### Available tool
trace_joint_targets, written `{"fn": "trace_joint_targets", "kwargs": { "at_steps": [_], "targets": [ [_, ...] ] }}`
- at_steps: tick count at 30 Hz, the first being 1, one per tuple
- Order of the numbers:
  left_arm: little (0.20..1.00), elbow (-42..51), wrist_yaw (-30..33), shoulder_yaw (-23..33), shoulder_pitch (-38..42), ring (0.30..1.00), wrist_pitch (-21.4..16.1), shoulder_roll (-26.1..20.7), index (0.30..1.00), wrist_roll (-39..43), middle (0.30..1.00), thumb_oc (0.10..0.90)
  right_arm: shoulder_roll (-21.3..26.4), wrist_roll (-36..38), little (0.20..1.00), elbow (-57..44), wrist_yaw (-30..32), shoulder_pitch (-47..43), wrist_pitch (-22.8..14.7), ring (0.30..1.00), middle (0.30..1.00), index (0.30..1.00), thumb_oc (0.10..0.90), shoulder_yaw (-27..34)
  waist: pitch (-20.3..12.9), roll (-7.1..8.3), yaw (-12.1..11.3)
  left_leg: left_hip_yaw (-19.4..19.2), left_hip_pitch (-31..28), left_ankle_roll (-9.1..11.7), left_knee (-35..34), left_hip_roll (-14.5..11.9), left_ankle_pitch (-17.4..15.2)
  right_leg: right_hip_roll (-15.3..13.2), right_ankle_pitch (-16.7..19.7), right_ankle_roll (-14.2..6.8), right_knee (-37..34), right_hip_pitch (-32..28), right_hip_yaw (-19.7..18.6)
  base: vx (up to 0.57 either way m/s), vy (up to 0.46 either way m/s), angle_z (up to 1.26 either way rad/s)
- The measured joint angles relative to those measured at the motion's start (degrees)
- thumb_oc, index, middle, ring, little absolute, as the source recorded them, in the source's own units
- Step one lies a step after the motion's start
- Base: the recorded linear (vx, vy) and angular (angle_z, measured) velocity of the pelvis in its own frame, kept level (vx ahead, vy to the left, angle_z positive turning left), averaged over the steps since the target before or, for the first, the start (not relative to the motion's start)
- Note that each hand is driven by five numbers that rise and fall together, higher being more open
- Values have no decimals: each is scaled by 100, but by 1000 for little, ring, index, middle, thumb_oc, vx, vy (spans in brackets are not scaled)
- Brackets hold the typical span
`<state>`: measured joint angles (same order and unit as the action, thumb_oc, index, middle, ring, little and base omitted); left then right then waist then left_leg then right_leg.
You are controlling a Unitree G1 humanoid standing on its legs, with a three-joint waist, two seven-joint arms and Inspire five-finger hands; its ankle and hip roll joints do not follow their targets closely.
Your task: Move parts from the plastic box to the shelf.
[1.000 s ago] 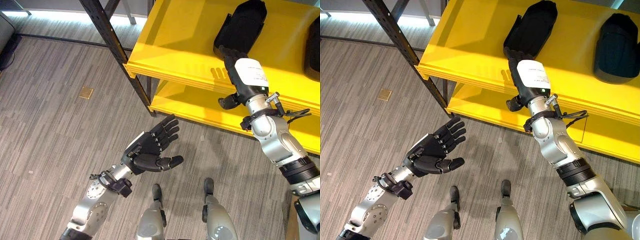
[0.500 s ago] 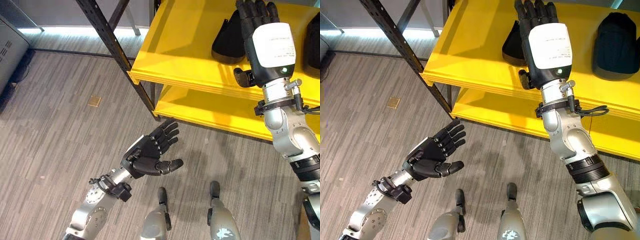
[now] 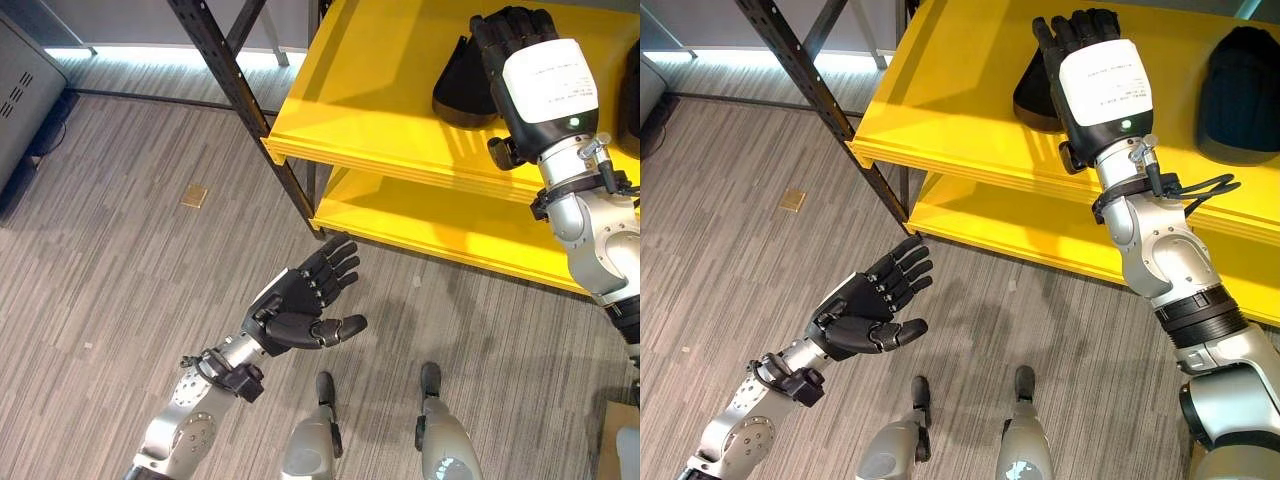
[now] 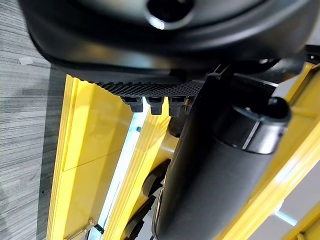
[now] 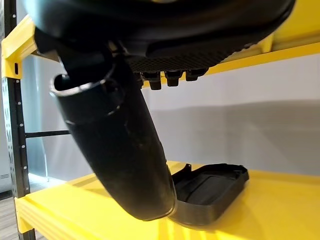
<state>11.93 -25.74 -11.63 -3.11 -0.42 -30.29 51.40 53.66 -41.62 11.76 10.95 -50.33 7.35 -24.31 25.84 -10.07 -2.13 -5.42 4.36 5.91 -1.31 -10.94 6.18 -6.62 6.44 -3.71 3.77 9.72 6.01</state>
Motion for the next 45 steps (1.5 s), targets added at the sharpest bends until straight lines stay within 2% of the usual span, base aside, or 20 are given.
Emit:
{"fn": "trace_joint_targets", "kwargs": {
  "at_steps": [3, 6, 7, 9, 14, 16, 20, 31, 35, 38, 43, 45],
  "targets": [
    [1000, -4, -10, 2, 42, 1000, -19, -34, 1000, 4, 1000, 900, 31, 5, 1000, 152, 24, -221, 33, 1000, 1000, 1000, 900, -159, 18, 30, -86, 85, 368, 9, 283, 72, -60, -48, -215, 7, 577, 490, -7, -128, -62, 7],
    [1000, 3, -83, -3, 263, 1000, -44, -49, 1000, 7, 1000, 900, 76, 11, 1000, 268, 40, -532, 66, 1000, 1000, 1000, 900, -448, 130, 178, -177, 112, 1073, -8, 1122, 163, -356, -201, -607, 63, 1650, 1303, -98, -172, -93, 5],
    [1000, 40, -183, 8, 382, 1000, -89, -95, 1000, 10, 1000, 900, 86, 11, 1000, 259, 40, -566, 48, 1000, 1000, 1000, 900, -495, 339, 328, -198, 233, 1433, -40, 1965, 198, -760, -322, -984, 147, 2449, 1635, -116, -106, -85, 18],
    [1000, 35, -270, -71, 492, 1000, -77, -84, 1000, 5, 1000, 900, 77, 19, 1000, 238, 39, -555, 60, 1000, 1000, 1000, 900, -531, 435, 383, -212, 432, 1952, -38, 2939, 186, -1284, -353, -1403, 194, 3201, 2014, -162, -52, -58, 17],
    [1000, 35, -306, -296, 493, 1000, -2, -74, 1000, 6, 1000, 900, 56, 25, 1000, 205, 33, -527, 293, 1000, 1000, 1000, 900, -545, 451, 410, -235, 574, 2384, -41, 3858, 202, -1717, -360, -1679, 168, 3858, 2347, -266, -20, -52, -2],
    [1000, 35, -316, -310, 532, 1000, 25, -72, 1000, 5, 1000, 900, 80, 47, 1000, 205, 32, -531, 366, 1000, 1000, 1000, 900, -545, 460, 433, -237, 597, 2531, -64, 4059, 197, -1792, -358, -1703, 153, 3966, 2449, -282, -27, -58, 0],
    [1000, 36, -196, -420, 692, 1000, 83, -78, 1000, 4, 1000, 900, 68, 404, 1000, 206, 34, -533, 560, 1000, 1000, 1000, 900, -601, 468, 447, -266, 611, 2757, -61, 4239, 205, -1832, -355, -1696, 144, 4038, 2618, -325, -27, -50, 0],
    [1000, 38, -89, -382, 872, 1000, 292, -84, 1000, 3, 1000, 900, 68, 806, 1000, 248, 211, -530, 1064, 1000, 1000, 1000, 900, -638, 479, 504, -215, 661, 2767, -102, 4204, 180, -1858, -316, -1665, 86, 3948, 2565, -277, -12, -17, 0],
    [1000, 37, -91, -378, 872, 1000, 296, -87, 1000, 2, 1000, 900, 65, 923, 1000, 285, 182, -530, 1056, 1000, 1000, 1000, 900, -639, 477, 545, -192, 668, 2741, -105, 4204, 177, -1860, -315, -1663, 84, 3928, 2524, -276, 0, 0, 0],
    [1000, 37, -103, -376, 867, 1000, 296, -197, 1000, 3, 1000, 900, 65, 954, 1000, 484, 153, -547, 917, 1000, 1000, 1000, 900, -640, 469, 650, -197, 671, 2692, -104, 4184, 153, -1858, -299, -1658, 87, 3895, 2470, -280, 10, -10, -1],
    [1000, 34, -118, -309, 835, 1000, 297, -368, 1000, 2, 1000, 900, 69, 1373, 1000, 482, 153, -649, 921, 1000, 1000, 1000, 900, -631, 463, 728, -184, 649, 2575, -96, 4080, 96, -1852, -242, -1622, 133, 3753, 2351, -265, 15, -53, -4],
    [1000, 35, -173, -125, 766, 1000, 298, -380, 1000, 2, 1000, 900, 71, 1808, 1000, 470, 48, -663, 907, 1000, 1000, 1000, 900, -557, 461, 776, -189, 656, 2480, -67, 3904, 92, -1776, -240, -1602, 140, 3662, 2283, -226, 2, -97, 4]
  ]
}}
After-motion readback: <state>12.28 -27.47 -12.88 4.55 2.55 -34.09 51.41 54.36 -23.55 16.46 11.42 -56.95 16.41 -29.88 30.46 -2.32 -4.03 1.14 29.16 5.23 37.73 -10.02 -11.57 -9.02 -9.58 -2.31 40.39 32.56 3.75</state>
